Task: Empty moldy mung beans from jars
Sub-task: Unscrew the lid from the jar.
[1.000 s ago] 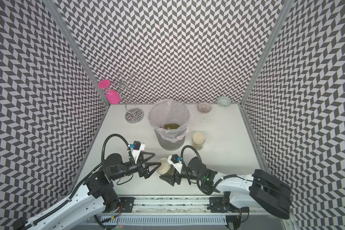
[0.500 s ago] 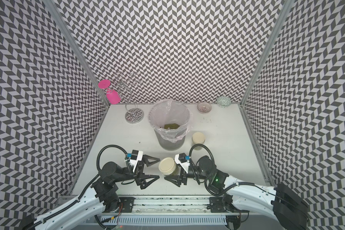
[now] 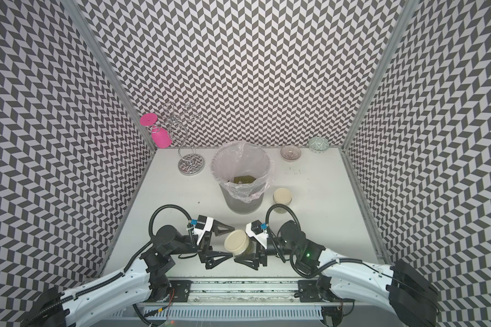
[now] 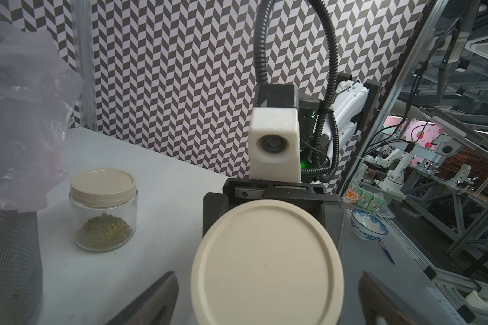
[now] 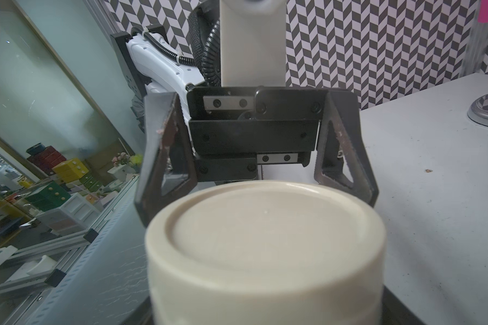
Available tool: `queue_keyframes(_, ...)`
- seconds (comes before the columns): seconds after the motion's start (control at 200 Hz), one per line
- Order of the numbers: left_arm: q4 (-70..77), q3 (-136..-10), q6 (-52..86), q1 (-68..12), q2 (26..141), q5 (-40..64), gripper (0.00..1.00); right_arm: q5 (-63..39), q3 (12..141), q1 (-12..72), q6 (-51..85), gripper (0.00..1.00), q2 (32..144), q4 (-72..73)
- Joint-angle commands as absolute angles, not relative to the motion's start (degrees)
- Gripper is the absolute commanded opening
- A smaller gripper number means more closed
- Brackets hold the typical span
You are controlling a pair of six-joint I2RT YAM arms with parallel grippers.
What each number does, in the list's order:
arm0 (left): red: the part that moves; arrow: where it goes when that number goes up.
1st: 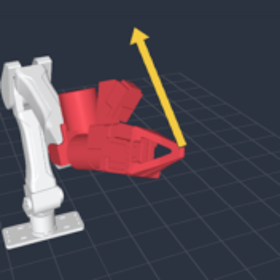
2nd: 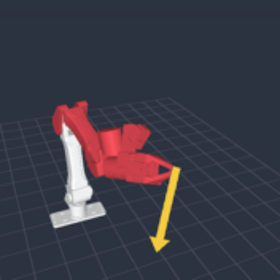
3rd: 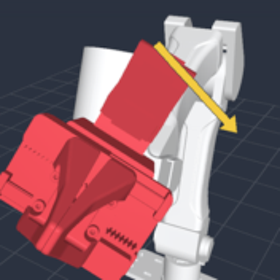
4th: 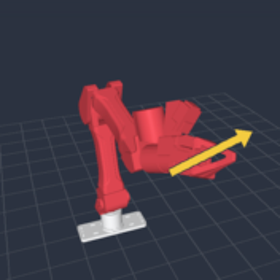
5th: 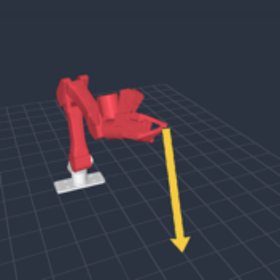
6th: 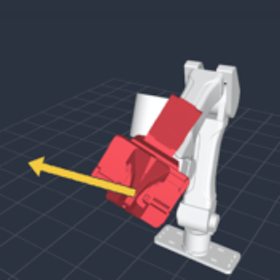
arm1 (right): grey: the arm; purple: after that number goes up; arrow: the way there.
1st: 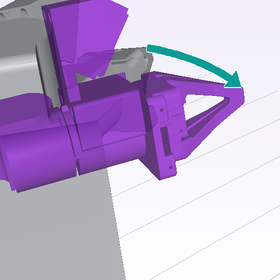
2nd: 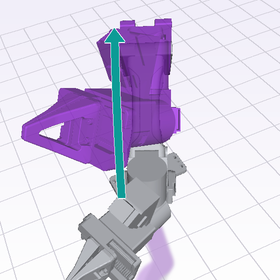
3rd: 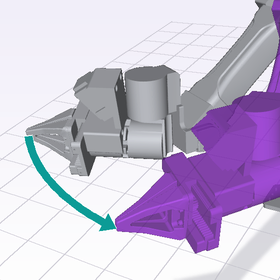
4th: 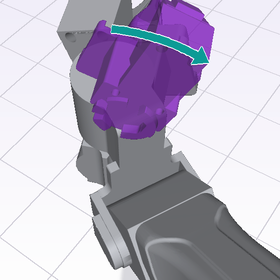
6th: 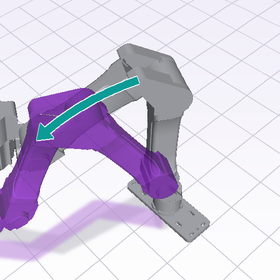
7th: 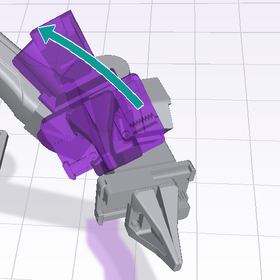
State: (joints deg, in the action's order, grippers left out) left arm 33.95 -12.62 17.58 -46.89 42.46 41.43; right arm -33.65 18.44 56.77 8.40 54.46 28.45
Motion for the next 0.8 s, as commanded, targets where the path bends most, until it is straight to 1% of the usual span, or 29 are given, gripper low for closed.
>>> queue_keyframes(0.0,36.26,-14.94,14.13,-47.33,44.0,43.2,1.0,-36.53,21.23,56.41,7.81,0.67,54.08,33.0)
queue_keyframes(0.21,36.45,-16.11,12.38,-48.34,47.34,44.99,1.0,-37.78,21.52,56.21,7.43,0.67,54.86,33.14)
queue_keyframes(0.391,38.65,-16.91,12.84,-48.51,50.12,46.61,0.95,-39.04,22.13,56.0,7.15,0.67,56.22,33.32)
queue_keyframes(0.691,38.81,-18.45,13.07,-49.21,53.98,47.99,0.69,-38.9,22.52,55.98,6.85,0.67,55.81,32.39)
queue_keyframes(0.791,37.7,-18.8,12.98,-49.57,54.54,47.67,0.65,-38.05,22.94,55.96,6.03,0.66,55.59,30.55)
